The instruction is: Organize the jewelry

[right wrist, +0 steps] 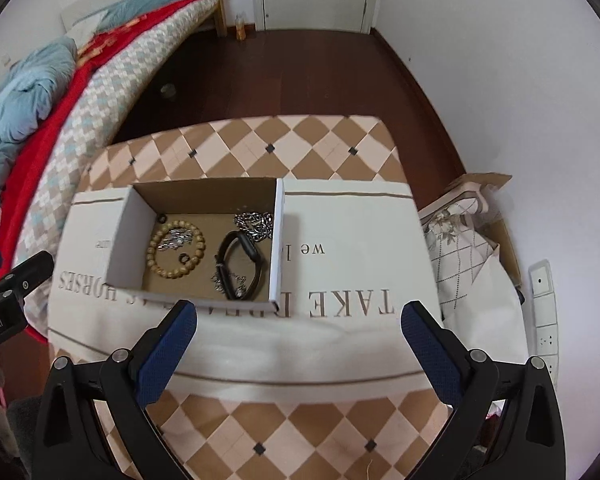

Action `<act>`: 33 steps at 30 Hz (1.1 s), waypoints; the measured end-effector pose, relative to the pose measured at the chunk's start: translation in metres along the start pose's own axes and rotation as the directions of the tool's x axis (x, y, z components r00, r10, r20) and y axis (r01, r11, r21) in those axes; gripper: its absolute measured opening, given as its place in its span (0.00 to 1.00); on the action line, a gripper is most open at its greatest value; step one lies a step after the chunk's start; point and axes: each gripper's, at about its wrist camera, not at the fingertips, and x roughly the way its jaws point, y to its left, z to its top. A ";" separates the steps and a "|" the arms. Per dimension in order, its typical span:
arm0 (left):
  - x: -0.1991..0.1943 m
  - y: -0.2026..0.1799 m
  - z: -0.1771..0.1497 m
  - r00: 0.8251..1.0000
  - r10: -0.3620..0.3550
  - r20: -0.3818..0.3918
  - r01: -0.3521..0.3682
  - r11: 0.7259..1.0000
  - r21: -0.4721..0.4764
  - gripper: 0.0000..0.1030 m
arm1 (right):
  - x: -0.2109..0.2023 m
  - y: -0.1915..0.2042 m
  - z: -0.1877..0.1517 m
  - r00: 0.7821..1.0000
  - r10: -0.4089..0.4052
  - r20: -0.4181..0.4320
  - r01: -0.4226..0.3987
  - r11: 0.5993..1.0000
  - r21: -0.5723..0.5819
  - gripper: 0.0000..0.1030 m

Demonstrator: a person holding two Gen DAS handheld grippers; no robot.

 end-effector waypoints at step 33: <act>-0.244 0.012 -0.107 0.945 -0.107 0.309 0.118 0.993 -0.017 0.99 | -0.273 0.001 -0.114 0.923 0.025 0.385 -0.008 0.999 -0.047 1.00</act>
